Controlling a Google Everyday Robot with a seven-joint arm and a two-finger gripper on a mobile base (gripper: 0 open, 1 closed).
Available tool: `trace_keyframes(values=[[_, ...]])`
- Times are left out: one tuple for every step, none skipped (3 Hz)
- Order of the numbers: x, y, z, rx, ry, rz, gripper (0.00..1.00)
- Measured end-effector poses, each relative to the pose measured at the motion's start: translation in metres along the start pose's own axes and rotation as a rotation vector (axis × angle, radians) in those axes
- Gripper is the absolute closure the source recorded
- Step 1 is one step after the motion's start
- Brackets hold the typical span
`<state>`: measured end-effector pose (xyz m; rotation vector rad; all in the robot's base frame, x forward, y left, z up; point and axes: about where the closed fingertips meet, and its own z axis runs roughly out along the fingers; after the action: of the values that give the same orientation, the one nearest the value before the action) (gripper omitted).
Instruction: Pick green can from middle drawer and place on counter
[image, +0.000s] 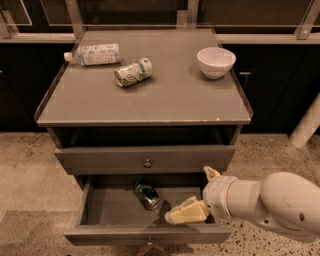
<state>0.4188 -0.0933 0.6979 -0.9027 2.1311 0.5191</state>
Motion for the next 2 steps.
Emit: trace_keyframes(values=[[0.022,-0.003,0.049,0.019,-0.018,0.062,0.0],[0.044,-0.002,0.09,0.043,-0.039,0.134,0.0]])
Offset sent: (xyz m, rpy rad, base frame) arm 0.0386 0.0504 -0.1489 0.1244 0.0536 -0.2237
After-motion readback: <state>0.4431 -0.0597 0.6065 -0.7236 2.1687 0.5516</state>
